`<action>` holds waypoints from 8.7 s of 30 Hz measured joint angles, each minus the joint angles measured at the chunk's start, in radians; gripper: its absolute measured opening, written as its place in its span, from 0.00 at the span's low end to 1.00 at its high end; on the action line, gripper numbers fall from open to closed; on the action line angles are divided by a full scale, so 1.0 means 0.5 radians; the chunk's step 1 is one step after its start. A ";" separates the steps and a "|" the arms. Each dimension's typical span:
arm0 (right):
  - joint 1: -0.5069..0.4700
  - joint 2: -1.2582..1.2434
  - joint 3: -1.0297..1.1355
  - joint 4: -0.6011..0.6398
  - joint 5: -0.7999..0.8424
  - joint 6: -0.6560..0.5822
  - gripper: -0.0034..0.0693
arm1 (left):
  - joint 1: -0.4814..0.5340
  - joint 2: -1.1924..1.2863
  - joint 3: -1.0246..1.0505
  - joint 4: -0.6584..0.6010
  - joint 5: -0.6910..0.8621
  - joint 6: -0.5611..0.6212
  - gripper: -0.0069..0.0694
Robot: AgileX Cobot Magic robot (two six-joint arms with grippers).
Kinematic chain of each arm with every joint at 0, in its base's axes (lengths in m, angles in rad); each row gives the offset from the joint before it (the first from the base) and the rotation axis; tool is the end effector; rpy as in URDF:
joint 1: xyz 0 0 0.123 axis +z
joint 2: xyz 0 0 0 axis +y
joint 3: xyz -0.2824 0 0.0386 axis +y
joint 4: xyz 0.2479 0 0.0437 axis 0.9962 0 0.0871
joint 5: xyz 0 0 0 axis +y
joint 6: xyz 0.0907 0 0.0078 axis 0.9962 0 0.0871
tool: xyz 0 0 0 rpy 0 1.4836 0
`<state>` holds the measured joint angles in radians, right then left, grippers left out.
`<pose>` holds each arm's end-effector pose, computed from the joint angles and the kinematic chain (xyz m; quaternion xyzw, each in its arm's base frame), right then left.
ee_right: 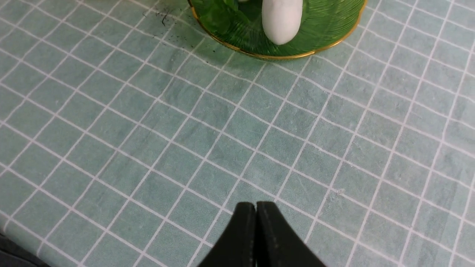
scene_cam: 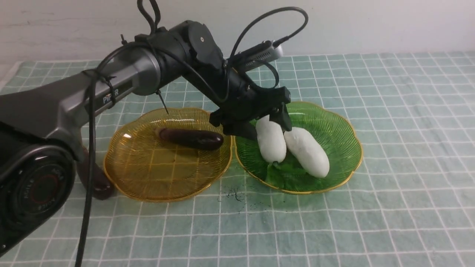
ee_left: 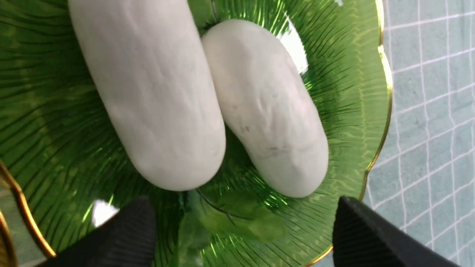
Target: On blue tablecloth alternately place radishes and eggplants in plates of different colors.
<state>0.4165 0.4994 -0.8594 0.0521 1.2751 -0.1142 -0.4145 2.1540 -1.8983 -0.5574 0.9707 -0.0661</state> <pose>0.0426 0.0238 0.3533 -0.2462 0.8984 0.0803 0.3548 0.4220 -0.2291 0.2455 0.0612 0.9428 -0.2967 0.1392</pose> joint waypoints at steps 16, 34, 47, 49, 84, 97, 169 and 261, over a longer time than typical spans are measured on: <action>0.000 0.000 0.000 -0.083 0.000 0.000 0.03 | 0.643 -0.685 0.154 0.798 0.523 -0.020 0.08; 0.000 0.000 0.000 -0.083 -0.011 0.000 0.03 | 1.198 -0.510 0.722 0.874 0.369 -0.350 0.39; 0.000 0.000 0.000 -0.081 -0.012 0.000 0.03 | 1.200 -0.198 0.722 0.797 0.038 -0.356 0.73; 0.000 0.000 0.000 -0.081 -0.012 0.000 0.03 | 1.200 -0.147 0.722 0.795 -0.003 -0.356 0.73; 0.000 -0.143 0.000 -0.057 -0.003 0.155 0.03 | 0.672 0.013 0.141 0.445 0.404 -0.284 0.70; 0.000 -0.610 0.485 -0.057 -0.961 0.251 0.03 | 0.666 -0.089 -0.060 0.484 0.507 -0.075 0.57; -0.779 -1.013 1.757 -0.147 -1.757 0.259 0.03 | 0.666 -1.695 0.532 0.804 0.570 0.369 0.08; -0.808 -1.013 1.757 -0.147 -1.757 0.259 0.03 | 0.666 -4.328 3.847 1.216 -1.167 -0.055 0.08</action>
<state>0.0124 -0.0073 0.0189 -0.0215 0.3965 0.0155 -0.0816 -0.0101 0.0253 0.0507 0.3870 -0.0934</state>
